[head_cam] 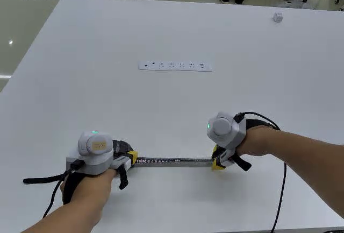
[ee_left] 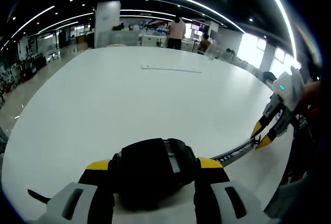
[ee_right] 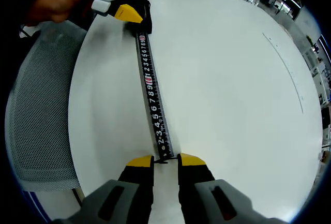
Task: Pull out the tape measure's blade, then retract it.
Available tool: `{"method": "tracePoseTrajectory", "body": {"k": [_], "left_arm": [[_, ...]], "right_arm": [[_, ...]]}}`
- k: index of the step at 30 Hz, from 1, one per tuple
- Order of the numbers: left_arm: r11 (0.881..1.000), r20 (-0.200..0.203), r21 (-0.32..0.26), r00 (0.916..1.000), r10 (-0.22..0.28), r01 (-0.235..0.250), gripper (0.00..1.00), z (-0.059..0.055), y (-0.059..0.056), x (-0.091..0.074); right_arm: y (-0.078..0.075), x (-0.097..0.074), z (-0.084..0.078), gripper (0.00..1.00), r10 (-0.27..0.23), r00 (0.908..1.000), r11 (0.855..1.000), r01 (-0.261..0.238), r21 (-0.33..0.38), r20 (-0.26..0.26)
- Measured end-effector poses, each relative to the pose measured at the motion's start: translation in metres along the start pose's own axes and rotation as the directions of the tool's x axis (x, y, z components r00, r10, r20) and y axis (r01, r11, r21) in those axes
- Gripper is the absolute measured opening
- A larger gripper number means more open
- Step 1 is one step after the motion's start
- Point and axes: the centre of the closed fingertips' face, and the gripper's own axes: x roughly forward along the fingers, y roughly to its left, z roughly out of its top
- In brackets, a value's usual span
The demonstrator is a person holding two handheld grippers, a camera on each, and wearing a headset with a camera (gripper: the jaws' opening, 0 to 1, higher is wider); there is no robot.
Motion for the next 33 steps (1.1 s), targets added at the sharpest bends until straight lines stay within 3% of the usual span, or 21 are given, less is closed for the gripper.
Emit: {"method": "tracePoseTrajectory", "body": {"k": [33], "left_arm": [[1.000,-0.005,-0.009,0.9999,-0.014,0.014,0.59,0.002,0.001,0.000]], "right_arm": [[0.003,0.006,0.019,0.17,0.010,1.0000,1.000,-0.010,0.004,0.000]]}}
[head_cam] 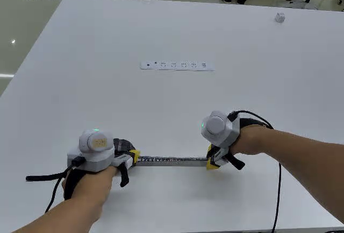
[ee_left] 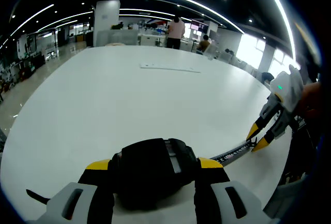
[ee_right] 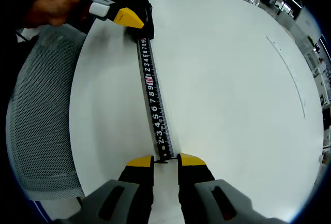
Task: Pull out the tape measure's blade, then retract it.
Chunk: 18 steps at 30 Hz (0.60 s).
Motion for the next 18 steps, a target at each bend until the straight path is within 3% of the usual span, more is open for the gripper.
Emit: {"method": "tracePoseTrajectory", "body": {"k": [18], "left_arm": [[1.000,-0.001,-0.001,1.0000,-0.003,0.003,0.59,-0.002,-0.002,0.000]], "right_arm": [[0.000,0.002,0.011,0.17,0.005,0.9999,1.000,-0.004,-0.011,0.013]]}}
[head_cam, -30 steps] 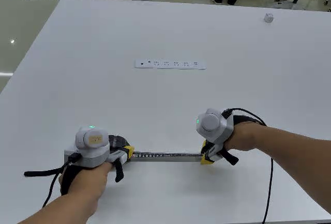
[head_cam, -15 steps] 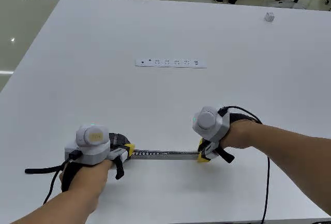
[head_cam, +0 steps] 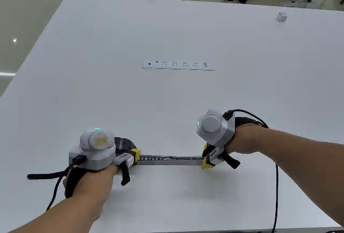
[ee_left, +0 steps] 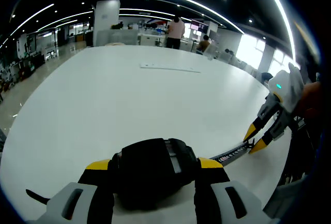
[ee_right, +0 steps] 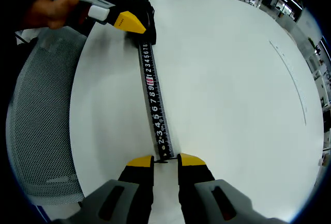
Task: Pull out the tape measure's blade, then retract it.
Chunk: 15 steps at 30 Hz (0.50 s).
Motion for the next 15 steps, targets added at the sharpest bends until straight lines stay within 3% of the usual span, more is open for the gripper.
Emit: {"method": "tracePoseTrajectory", "body": {"k": [15], "left_arm": [[1.000,0.000,-0.004,1.0000,-0.004,0.004,0.59,0.000,0.000,0.000]], "right_arm": [[0.004,0.003,0.014,0.17,-0.002,1.0000,1.000,0.002,-0.014,0.001]]}}
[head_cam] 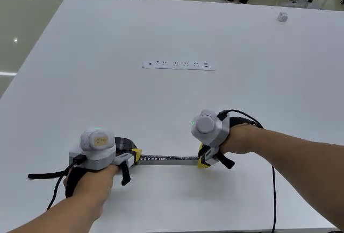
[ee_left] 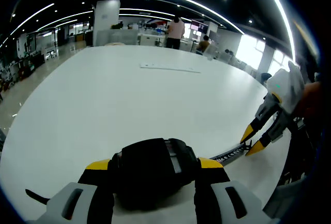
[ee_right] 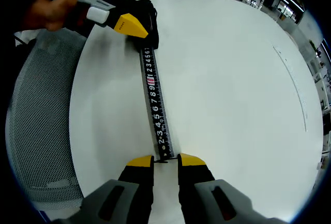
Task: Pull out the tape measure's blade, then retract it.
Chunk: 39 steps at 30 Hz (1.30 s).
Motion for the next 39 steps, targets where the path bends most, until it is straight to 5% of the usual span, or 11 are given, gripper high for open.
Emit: {"method": "tracePoseTrajectory", "body": {"k": [39], "left_arm": [[1.000,-0.003,-0.009,0.9999,-0.011,0.011,0.60,-0.001,-0.001,0.001]], "right_arm": [[0.003,0.009,0.022,0.17,0.000,0.9994,1.000,0.000,-0.003,0.035]]}}
